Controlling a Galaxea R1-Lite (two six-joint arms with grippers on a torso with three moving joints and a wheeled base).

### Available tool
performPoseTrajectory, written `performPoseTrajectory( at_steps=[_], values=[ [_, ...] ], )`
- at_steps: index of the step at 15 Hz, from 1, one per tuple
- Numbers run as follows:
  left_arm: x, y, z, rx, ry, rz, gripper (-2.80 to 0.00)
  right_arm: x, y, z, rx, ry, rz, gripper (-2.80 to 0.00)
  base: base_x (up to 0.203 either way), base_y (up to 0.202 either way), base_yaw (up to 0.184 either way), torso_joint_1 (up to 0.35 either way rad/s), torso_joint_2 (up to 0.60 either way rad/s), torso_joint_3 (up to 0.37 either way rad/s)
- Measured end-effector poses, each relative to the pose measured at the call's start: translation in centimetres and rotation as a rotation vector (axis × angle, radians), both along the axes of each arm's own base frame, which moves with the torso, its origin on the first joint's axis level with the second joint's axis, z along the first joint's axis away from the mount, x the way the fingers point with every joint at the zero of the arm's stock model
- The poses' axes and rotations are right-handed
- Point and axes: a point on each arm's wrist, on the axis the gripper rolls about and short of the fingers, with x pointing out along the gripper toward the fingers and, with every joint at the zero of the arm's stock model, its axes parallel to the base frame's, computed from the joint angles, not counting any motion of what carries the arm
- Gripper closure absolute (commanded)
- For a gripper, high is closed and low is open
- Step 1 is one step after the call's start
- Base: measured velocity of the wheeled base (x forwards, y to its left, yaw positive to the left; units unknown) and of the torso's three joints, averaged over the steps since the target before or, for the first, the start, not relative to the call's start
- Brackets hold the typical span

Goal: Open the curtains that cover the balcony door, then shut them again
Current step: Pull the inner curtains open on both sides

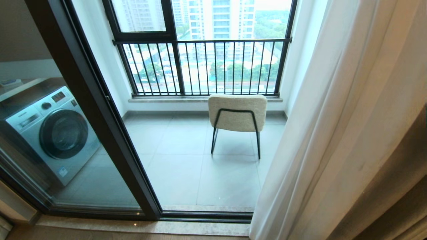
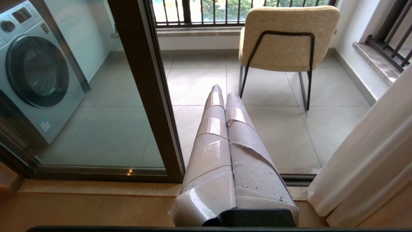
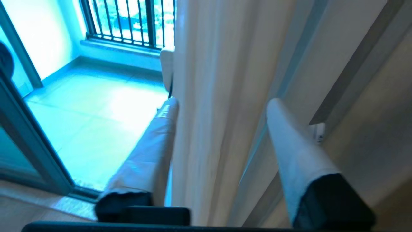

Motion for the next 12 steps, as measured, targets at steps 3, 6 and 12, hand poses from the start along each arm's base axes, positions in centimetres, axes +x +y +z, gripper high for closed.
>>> performPoseTrajectory(
  at_steps=[3,6,12],
  values=[
    [0.0,0.0,0.0,0.000,0.000,0.000,0.00,-3.3,1.6,-2.1,0.018,0.041,-0.008,0.00,0.000,0.000,0.000,0.000,0.00,0.000],
    [0.0,0.0,0.0,0.000,0.000,0.000,0.00,-5.9,2.8,-4.8,0.013,0.099,-0.051,0.00,0.000,0.000,0.000,0.000,0.00,0.000],
    [0.0,0.0,0.0,0.000,0.000,0.000,0.00,-8.2,3.2,-7.8,-0.080,0.066,-0.194,0.00,0.000,0.000,0.000,0.000,0.00,0.000]
  ],
)
